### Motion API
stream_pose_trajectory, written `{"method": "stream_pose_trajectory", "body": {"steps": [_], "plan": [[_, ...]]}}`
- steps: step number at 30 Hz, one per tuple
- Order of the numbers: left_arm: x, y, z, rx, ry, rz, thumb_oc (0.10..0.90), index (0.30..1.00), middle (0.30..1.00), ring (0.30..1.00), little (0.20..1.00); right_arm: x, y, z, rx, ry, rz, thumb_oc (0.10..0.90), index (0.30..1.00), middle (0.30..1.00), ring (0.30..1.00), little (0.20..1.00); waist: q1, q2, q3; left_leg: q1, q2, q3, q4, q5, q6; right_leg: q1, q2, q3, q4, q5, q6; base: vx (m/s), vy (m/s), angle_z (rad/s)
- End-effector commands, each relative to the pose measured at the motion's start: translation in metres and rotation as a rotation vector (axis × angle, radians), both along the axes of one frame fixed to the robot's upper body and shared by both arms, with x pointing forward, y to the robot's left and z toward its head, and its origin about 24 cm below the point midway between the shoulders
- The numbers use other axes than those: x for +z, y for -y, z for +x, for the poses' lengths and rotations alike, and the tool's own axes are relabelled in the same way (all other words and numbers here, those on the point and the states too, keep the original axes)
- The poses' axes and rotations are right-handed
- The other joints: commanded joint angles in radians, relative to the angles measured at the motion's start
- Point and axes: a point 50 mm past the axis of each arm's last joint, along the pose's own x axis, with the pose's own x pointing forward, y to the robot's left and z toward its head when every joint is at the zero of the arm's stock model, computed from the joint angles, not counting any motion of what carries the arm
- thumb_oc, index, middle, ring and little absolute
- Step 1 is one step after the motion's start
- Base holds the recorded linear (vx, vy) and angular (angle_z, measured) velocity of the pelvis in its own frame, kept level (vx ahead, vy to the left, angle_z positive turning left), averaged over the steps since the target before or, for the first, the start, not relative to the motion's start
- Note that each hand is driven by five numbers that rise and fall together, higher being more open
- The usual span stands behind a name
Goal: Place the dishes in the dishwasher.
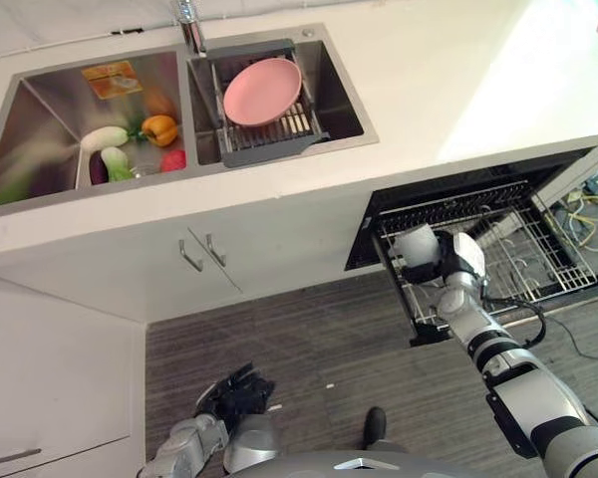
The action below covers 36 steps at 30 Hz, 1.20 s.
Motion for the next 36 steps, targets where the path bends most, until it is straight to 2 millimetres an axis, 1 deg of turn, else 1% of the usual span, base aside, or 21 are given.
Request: {"method": "stream_pose_trajectory", "body": {"steps": [1,2,3,4,6,8,10,11,12,13,14,15,17,20,25,27,30,32,36], "plan": [[-0.014,-0.001,-0.027,-0.16,-0.123,0.139,0.8,0.9,0.9,0.9,0.9,0.049,0.042,0.017,-0.096,0.162,-0.177,0.4,0.3,0.3,0.3,0.3,0.023,0.01,-0.055,0.024,0.004,0.055,0.065,-0.098,0.028,-0.06,-0.04,0.03,0.15,-0.077,0.055,0.03,0.019,0.05],[-0.014,-0.001,-0.027,-0.16,-0.123,0.139,0.8,0.9,0.9,0.9,0.9,0.049,0.042,0.017,-0.096,0.162,-0.177,0.4,0.3,0.3,0.3,0.3,0.023,0.01,-0.055,0.024,0.004,0.055,0.065,-0.098,0.028,-0.06,-0.04,0.03,0.15,-0.077,0.055,0.0,0.0,0.0],[-0.015,-0.006,-0.031,-0.166,-0.149,0.176,0.8,0.9,0.9,0.9,0.9,0.048,0.045,0.014,-0.107,0.161,-0.178,0.4,0.3,0.3,0.3,0.3,0.021,0.009,-0.057,0.025,0.005,0.057,0.064,-0.099,0.028,-0.061,-0.04,0.032,0.149,-0.077,0.055,0.0,0.0,0.0],[-0.017,-0.009,-0.033,-0.189,-0.172,0.218,0.8,0.9,0.9,0.9,0.9,0.043,0.046,0.011,-0.115,0.15,-0.171,0.4,0.3,0.3,0.3,0.3,0.019,0.009,-0.059,0.028,0.005,0.061,0.062,-0.101,0.028,-0.061,-0.041,0.033,0.148,-0.077,0.056,0.04,0.017,-0.01],[-0.02,-0.016,-0.041,-0.259,-0.231,0.326,0.8,0.9,0.9,0.9,0.9,0.027,0.049,-0.002,-0.129,0.12,-0.126,0.4,0.3,0.3,0.3,0.3,0.013,0.006,-0.066,0.041,0.004,0.072,0.059,-0.108,0.029,-0.058,-0.042,0.037,0.142,-0.076,0.057,0.05,0.01,-0.04],[-0.021,-0.019,-0.04,-0.315,-0.255,0.381,0.8,0.9,0.9,0.9,0.9,0.012,0.039,-0.007,-0.087,0.083,-0.032,0.4,0.3,0.3,0.3,0.3,0.009,0.001,-0.072,0.055,0.004,0.081,0.057,-0.113,0.03,-0.054,-0.04,0.044,0.136,-0.075,0.056,0.05,-0.012,-0.17],[-0.02,-0.02,-0.038,-0.371,-0.25,0.409,0.8,0.9,0.9,0.9,0.9,0.003,0.029,-0.009,0.033,0.004,-0.026,0.4,0.3,0.3,0.3,0.3,0.007,-0.003,-0.076,0.066,0.004,0.086,0.053,-0.116,0.029,-0.047,-0.038,0.046,0.129,-0.075,0.056,0.05,-0.033,-0.22],[-0.02,-0.021,-0.037,-0.372,-0.248,0.411,0.8,0.9,0.9,0.9,0.9,0.0,0.024,-0.01,0.072,-0.021,-0.021,0.4,0.3,0.3,0.3,0.3,0.006,-0.005,-0.077,0.069,0.004,0.088,0.052,-0.117,0.028,-0.044,-0.037,0.047,0.125,-0.075,0.056,0.04,-0.036,-0.19],[-0.02,-0.021,-0.038,-0.365,-0.248,0.406,0.8,0.9,0.9,0.9,0.9,-0.003,0.021,-0.012,0.08,-0.029,0.004,0.458,0.387,0.387,0.387,0.387,0.005,-0.005,-0.078,0.072,0.004,0.09,0.052,-0.116,0.027,-0.043,-0.036,0.046,0.123,-0.075,0.056,0.03,-0.032,-0.15],[-0.02,-0.021,-0.036,-0.363,-0.245,0.407,0.8,0.9,0.9,0.9,0.9,-0.01,0.017,-0.015,0.072,-0.051,0.046,0.533,0.5,0.5,0.5,0.5,0.004,-0.005,-0.079,0.074,0.005,0.091,0.051,-0.117,0.027,-0.041,-0.035,0.047,0.122,-0.075,0.055,0.03,-0.029,-0.15],[-0.019,-0.021,-0.034,-0.351,-0.24,0.407,0.8,0.9,0.9,0.9,0.9,-0.015,0.015,-0.018,0.048,-0.061,0.093,0.582,0.573,0.573,0.573,0.573,0.003,-0.004,-0.08,0.075,0.006,0.091,0.05,-0.116,0.026,-0.04,-0.034,0.046,0.12,-0.076,0.055,0.02,-0.029,-0.11],[-0.019,-0.02,-0.032,-0.352,-0.233,0.402,0.8,0.9,0.9,0.9,0.9,-0.021,0.012,-0.022,0.035,-0.082,0.138,0.8,0.9,0.9,0.9,0.9,0.003,-0.003,-0.081,0.077,0.006,0.091,0.049,-0.116,0.026,-0.038,-0.034,0.045,0.117,-0.075,0.054,0.02,-0.021,-0.06],[-0.019,-0.02,-0.03,-0.359,-0.227,0.405,0.8,0.9,0.9,0.9,0.9,-0.03,0.011,-0.027,0.011,-0.117,0.175,0.8,0.9,0.9,0.9,0.9,0.002,-0.001,-0.084,0.08,0.006,0.091,0.048,-0.116,0.026,-0.033,-0.034,0.043,0.112,-0.075,0.053,0.0,0.0,0.0],[-0.018,-0.02,-0.029,-0.364,-0.224,0.408,0.8,0.9,0.9,0.9,0.9,-0.034,0.011,-0.029,-0.003,-0.14,0.185,0.8,0.9,0.9,0.9,0.9,0.001,0.001,-0.087,0.084,0.005,0.089,0.046,-0.117,0.026,-0.026,-0.033,0.042,0.109,-0.075,0.053,0.0,0.0,0.0],[-0.019,-0.024,-0.034,-0.364,-0.248,0.42,0.8,0.9,0.9,0.9,0.9,-0.031,0.017,-0.03,-0.028,-0.122,0.177,0.8,0.9,0.9,0.9,0.9,-0.001,0.002,-0.093,0.096,0.003,0.09,0.045,-0.123,0.027,-0.015,-0.033,0.042,0.105,-0.075,0.055,0.0,0.0,0.0],[-0.02,-0.023,-0.037,-0.373,-0.258,0.419,0.8,0.9,0.9,0.9,0.9,-0.026,0.028,-0.031,-0.051,-0.103,0.146,0.8,0.9,0.9,0.9,0.9,-0.005,0.004,-0.097,0.105,0.002,0.094,0.045,-0.127,0.029,-0.011,-0.031,0.046,0.103,-0.074,0.056,0.01,0.0,-0.02],[-0.02,-0.024,-0.039,-0.375,-0.268,0.422,0.8,0.9,0.9,0.9,0.9,-0.022,0.034,-0.031,-0.061,-0.091,0.117,0.8,0.9,0.9,0.9,0.9,-0.008,0.003,-0.098,0.112,0.002,0.099,0.045,-0.13,0.029,-0.009,-0.031,0.052,0.1,-0.074,0.056,0.01,-0.001,-0.05],[-0.02,-0.024,-0.04,-0.378,-0.273,0.42,0.8,0.9,0.9,0.9,0.9,-0.017,0.047,-0.034,-0.088,-0.082,0.075,0.8,0.9,0.9,0.9,0.9,-0.015,0.001,-0.102,0.121,0.004,0.107,0.044,-0.133,0.029,-0.005,-0.028,0.055,0.097,-0.073,0.057,0.02,-0.012,-0.06],[-0.021,-0.023,-0.039,-0.387,-0.271,0.418,0.8,0.9,0.9,0.9,0.9,-0.016,0.06,-0.039,-0.134,-0.086,0.056,0.8,0.9,0.9,0.9,0.9,-0.017,0.0,-0.105,0.127,0.004,0.11,0.044,-0.135,0.028,0.0,-0.025,0.059,0.095,-0.074,0.056,0.01,-0.009,-0.06]]}}
